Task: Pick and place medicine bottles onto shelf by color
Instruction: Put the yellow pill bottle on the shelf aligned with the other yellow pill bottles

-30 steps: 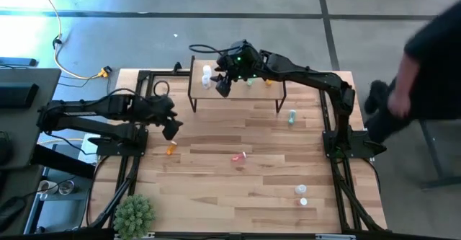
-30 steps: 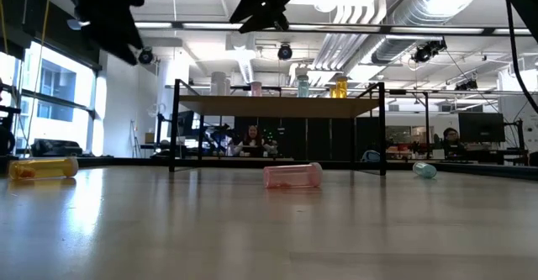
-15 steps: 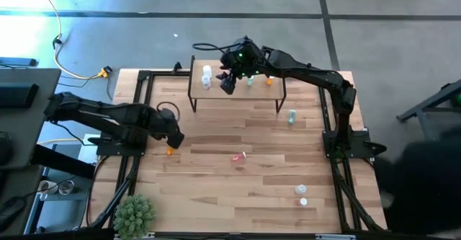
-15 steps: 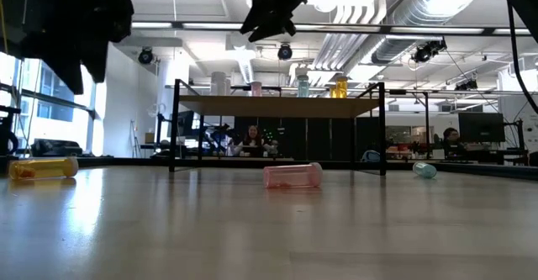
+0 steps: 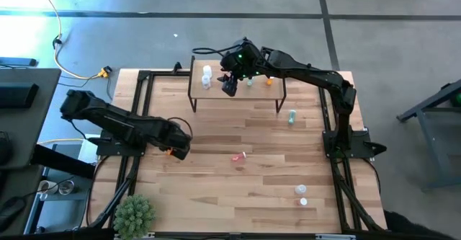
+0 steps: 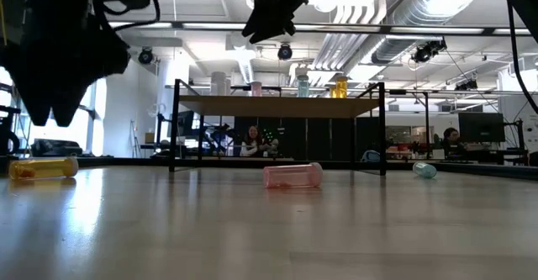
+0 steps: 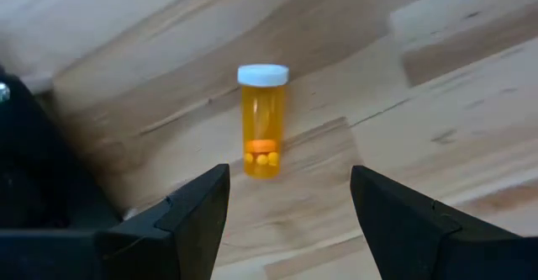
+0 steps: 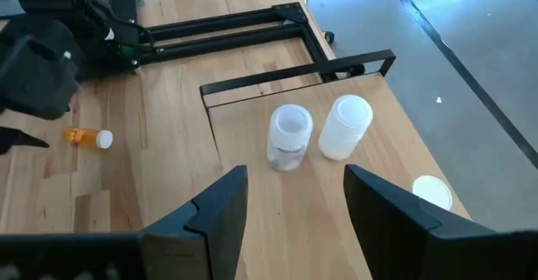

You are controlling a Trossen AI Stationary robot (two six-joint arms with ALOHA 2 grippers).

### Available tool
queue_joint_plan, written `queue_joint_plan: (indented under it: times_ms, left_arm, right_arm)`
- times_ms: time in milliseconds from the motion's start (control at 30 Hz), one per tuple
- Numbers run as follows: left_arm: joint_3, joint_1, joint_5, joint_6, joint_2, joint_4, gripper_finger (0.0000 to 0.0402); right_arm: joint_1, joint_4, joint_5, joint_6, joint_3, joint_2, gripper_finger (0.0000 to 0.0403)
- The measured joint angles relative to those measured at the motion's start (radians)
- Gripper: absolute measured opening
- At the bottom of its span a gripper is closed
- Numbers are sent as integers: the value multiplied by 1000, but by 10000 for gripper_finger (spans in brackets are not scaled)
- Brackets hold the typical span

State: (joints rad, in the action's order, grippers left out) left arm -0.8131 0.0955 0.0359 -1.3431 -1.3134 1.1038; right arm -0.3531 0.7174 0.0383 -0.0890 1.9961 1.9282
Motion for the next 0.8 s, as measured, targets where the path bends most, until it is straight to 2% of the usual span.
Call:
queue_joint_plan:
  times_ms: [433,800]
  left_arm:
    - [0,5,-25,-16,-219,-2,236]
    - [-1,-36,-63,47,-328,-72,236]
  right_arm:
    - [0,28,4,-35,0,1,188]
    - [0,28,4,-51,0,-3,188]
